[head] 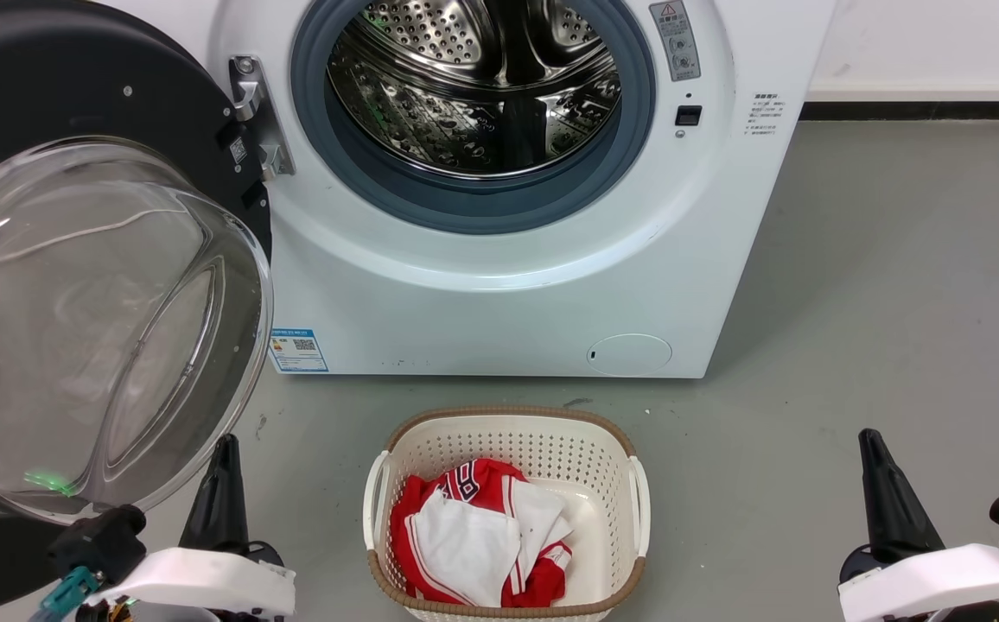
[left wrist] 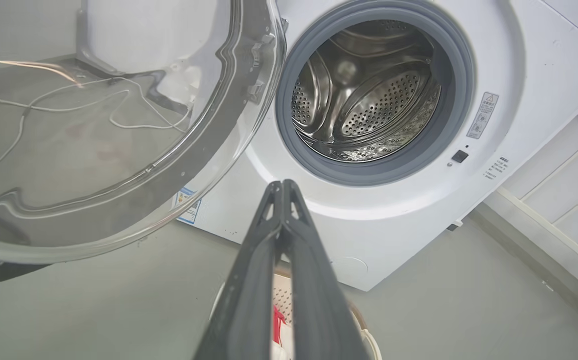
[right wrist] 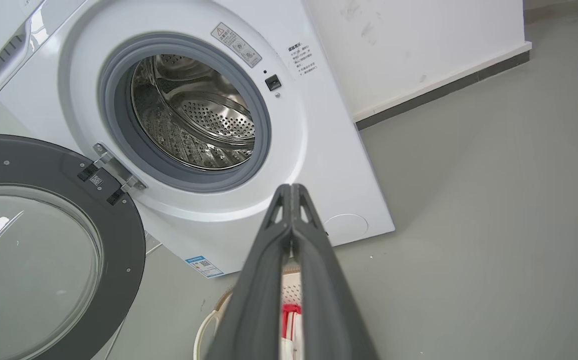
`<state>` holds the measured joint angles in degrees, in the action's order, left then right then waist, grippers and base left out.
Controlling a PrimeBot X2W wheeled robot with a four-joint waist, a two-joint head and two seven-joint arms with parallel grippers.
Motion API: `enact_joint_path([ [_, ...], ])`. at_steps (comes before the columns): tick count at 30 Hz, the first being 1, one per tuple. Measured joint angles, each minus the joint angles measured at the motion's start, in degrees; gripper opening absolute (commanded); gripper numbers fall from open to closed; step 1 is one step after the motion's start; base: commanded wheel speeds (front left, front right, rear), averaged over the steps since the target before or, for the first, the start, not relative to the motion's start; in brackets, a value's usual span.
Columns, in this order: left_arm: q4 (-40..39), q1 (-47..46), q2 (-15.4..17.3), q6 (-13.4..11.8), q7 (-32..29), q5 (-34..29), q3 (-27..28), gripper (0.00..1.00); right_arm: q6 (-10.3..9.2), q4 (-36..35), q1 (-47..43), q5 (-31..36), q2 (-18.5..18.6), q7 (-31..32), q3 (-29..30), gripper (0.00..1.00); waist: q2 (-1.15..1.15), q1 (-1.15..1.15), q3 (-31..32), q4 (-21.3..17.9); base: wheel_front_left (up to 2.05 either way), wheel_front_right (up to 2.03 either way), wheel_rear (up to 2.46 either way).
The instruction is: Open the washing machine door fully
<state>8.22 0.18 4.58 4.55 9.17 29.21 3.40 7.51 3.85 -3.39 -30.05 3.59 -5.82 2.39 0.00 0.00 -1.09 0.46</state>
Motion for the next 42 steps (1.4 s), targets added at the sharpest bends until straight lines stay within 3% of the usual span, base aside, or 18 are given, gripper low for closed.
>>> enact_joint_path([
  [19, 1.5, -1.6, -0.4, 0.8, -4.0, 16.5, 0.7, 0.00, -0.01, 2.6, 2.1, -17.1, 0.5, 2.4, 0.0, 0.00, 0.00, 0.00, 0.2, -0.1, 0.00, 0.00, 0.00],
  [42, 3.0, -2.9, -0.9, 1.5, -8.0, 31.8, 1.5, 0.00, -0.01, 5.1, 4.5, -32.7, 0.7, 4.9, 0.4, 0.00, 0.00, 0.00, 0.4, -0.2, 0.00, 0.00, 0.00],
])
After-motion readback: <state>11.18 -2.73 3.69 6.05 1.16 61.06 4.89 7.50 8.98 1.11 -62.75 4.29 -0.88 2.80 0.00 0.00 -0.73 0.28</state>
